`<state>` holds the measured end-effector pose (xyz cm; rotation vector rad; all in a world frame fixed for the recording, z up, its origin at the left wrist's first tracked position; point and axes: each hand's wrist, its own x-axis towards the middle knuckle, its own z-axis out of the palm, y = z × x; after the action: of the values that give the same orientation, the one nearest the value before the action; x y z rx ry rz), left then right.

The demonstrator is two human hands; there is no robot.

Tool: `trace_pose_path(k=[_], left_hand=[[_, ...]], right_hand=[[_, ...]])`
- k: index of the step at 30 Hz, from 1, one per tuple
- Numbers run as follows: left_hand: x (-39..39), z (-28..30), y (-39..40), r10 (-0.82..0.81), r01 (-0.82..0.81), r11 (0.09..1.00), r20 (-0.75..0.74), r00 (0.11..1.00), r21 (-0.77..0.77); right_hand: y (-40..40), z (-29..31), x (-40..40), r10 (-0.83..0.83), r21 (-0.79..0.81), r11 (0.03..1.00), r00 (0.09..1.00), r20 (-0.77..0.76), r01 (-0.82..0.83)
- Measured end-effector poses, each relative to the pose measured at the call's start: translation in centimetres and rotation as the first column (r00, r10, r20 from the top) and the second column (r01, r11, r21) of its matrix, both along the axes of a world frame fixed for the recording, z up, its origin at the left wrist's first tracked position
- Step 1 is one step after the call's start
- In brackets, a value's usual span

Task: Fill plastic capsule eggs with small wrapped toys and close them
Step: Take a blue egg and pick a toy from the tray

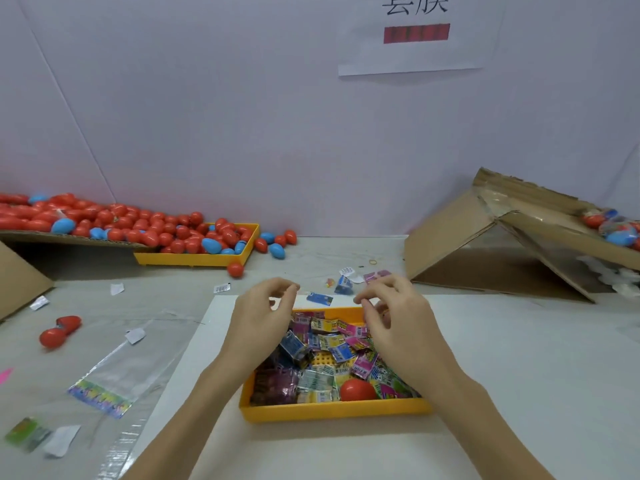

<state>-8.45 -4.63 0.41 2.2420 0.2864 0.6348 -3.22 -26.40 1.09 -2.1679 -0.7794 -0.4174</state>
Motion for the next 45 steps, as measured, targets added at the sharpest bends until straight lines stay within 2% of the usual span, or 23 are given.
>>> trace_pose_path(k=[4,7,9,11,13,16,20,23,26,30,32,38,42,45], left_hand=[[6.8,0.7,2.7,0.064,-0.028,0.978,-0.168,0.984,0.205],[11.9,1.1,5.2,0.113,0.068,0.887,-0.358,0.927,0.457],[13.8,0.7,6.8,0.128,0.177,0.812,-0.465,0.876,0.556],[14.7,0.0,7.6,0.153,0.230,0.751,-0.502,0.851,0.619],[14.9,-0.9,8.0,0.163,0.184,0.742,-0.439,0.884,0.644],[14.6,-1.6,8.2,0.134,0.056,0.843,-0.308,0.942,0.536],[12.9,-0.5,7.3,0.063,-0.013,0.922,-0.117,0.991,0.386],[10.2,1.7,4.4,-0.025,0.025,0.981,0.001,1.000,0.194],[6.2,3.5,1.4,-0.137,0.137,0.991,0.025,0.990,0.002],[0.8,3.8,-1.5,-0.277,0.283,0.959,0.148,0.949,-0.020],[-1.0,3.0,-2.2,-0.297,0.303,0.953,0.182,0.937,-0.009],[-2.7,1.9,-1.5,-0.366,0.371,0.929,0.143,0.919,-0.006],[-3.3,1.9,-1.7,-0.342,0.336,0.939,0.100,0.935,0.074],[-3.6,2.2,-2.1,-0.319,0.320,0.947,0.043,0.947,-0.017]], right_hand=[[0.4,-0.4,-0.5,0.077,-0.077,0.994,0.997,0.005,-0.077],[0.2,-0.4,-0.6,0.112,-0.102,0.988,0.994,-0.004,-0.112],[-0.1,-0.5,-0.4,0.113,-0.114,0.987,0.994,-0.007,-0.113],[-0.2,-0.4,0.0,0.112,-0.137,0.984,0.994,-0.010,-0.112],[-0.1,-0.4,0.2,0.132,-0.164,0.977,0.991,-0.028,-0.135],[0.1,-0.4,-0.1,0.192,-0.238,0.950,0.979,-0.073,-0.204],[0.4,-0.1,-0.6,0.181,-0.385,0.894,0.971,-0.158,-0.229],[0.7,-0.1,-0.8,0.164,-0.444,0.871,0.976,-0.145,-0.212],[0.7,0.0,-1.0,0.201,-0.403,0.887,0.974,-0.104,-0.226],[0.6,0.3,-1.0,0.164,-0.301,0.936,0.983,-0.081,-0.181],[0.5,0.4,-1.0,0.134,-0.220,0.963,0.985,-0.109,-0.155],[0.2,0.3,-0.9,0.164,0.095,0.986,0.922,-0.352,-0.139],[-0.2,0.4,-0.6,0.193,0.111,0.981,0.886,-0.423,-0.160],[-0.5,0.4,-0.5,0.179,0.133,0.982,0.878,-0.445,-0.132]])
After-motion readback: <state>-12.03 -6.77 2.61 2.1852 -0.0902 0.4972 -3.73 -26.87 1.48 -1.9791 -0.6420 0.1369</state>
